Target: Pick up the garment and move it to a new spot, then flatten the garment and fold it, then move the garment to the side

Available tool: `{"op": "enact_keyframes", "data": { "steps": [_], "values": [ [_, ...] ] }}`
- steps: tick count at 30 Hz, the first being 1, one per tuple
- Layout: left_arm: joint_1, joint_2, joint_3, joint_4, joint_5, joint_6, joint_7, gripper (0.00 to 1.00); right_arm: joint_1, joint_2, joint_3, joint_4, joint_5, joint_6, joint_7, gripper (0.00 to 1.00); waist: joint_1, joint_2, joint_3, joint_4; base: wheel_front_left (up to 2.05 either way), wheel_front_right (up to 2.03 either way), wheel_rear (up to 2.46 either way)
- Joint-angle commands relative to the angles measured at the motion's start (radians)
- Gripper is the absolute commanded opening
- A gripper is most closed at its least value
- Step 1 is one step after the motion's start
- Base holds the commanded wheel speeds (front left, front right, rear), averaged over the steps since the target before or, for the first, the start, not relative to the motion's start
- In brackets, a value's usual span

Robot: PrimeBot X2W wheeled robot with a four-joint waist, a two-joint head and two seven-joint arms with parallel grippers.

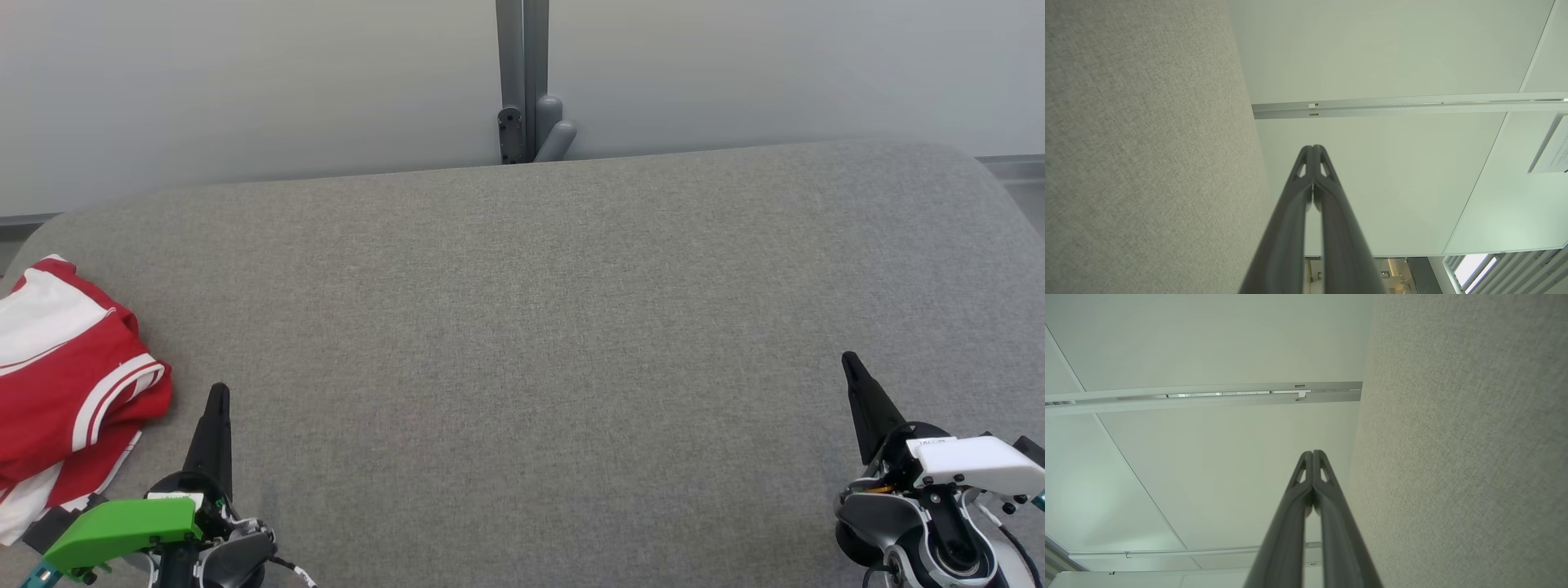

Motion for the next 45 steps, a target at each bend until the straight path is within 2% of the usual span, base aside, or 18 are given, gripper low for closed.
{"op": "enact_keyframes", "data": {
  "steps": [1, 45],
  "values": [
    [-0.014, 0.007, 0.005, -0.004, 0.000, -0.004, -0.002, 0.00, 0.013, -0.005, -0.003, -0.004, 0.008, 0.000, 0.004, 0.00, 0.0000, 0.0000, 0.000, 0.000, 0.00, 0.00, 0.00],
    [-0.015, 0.007, 0.005, -0.004, 0.000, -0.004, -0.002, 0.00, 0.014, -0.005, -0.003, -0.004, 0.008, 0.000, 0.004, 0.00, 0.0000, 0.0000, 0.000, 0.000, 0.00, 0.00, 0.00]
  ]
}}
